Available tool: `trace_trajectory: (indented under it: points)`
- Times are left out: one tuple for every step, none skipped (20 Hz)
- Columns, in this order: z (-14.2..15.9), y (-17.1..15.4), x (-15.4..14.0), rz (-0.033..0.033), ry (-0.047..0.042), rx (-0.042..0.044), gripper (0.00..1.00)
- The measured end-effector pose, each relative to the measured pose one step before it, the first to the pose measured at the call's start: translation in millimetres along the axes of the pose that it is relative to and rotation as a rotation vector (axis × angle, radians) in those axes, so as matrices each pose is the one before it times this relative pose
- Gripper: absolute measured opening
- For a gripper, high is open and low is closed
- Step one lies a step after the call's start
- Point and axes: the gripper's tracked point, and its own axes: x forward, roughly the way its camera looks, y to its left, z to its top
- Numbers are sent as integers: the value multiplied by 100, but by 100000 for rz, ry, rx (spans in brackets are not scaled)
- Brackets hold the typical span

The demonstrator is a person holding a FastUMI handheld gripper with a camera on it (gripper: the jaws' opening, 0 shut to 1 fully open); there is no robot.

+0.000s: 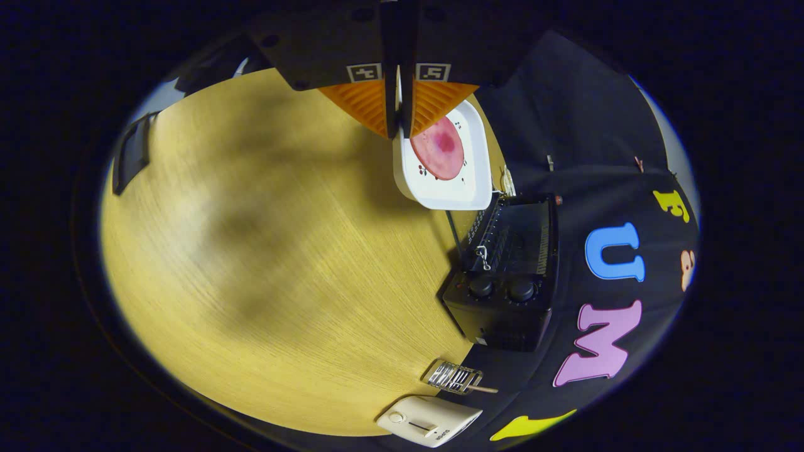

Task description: Open the toaster oven, put the food inside, and close the toaster oven door.

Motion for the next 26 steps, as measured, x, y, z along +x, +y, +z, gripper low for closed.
trace_trajectory:
  points:
    - [-300,734,683,168,-2768,3687,5]
    - [-238,743,648,25,-2119,3425,5]
    - [-521,607,622,232,-1777,2885,5]
    - [-340,883,910,453,-1656,2563,5]
    - [-426,990,847,971,-2102,2472,5]
    - [-512,787,594,348,-2737,1772,5]
    - [78,850,667,463,-3985,1105,5]
    - [194,803,802,140,-3782,646,5]
    - [290,1115,908,738,-4227,1705,5]
    - [136,1025,810,760,-4025,2859,5]
    - [100,1166,929,839,-3541,3601,5]
    - [-128,1170,1027,690,-2703,3219,5]
    - [-211,1025,975,516,-2367,2581,5]
    - [-303,945,1056,22,-2346,1951,5]
    - [-312,745,996,-96,-2374,1908,5]
    - [-221,608,896,-403,-2371,1964,5]
    - [-250,580,1109,-555,-2089,2288,5]
    - [-325,495,934,-161,-1792,2966,5]
    - [-283,588,1148,-30,-1222,2739,5]
    - [-376,542,854,304,-1232,1740,5]
    - [-100,581,1067,392,-1827,731,5]
    - [-129,544,850,523,-1886,-7,5]
    - [-174,495,933,550,-1375,114,5]
    - [-178,416,911,-73,-781,1022,5]
    - [-225,274,683,-262,-556,1607,5]
    - [-3,217,698,-844,-832,1358,5]
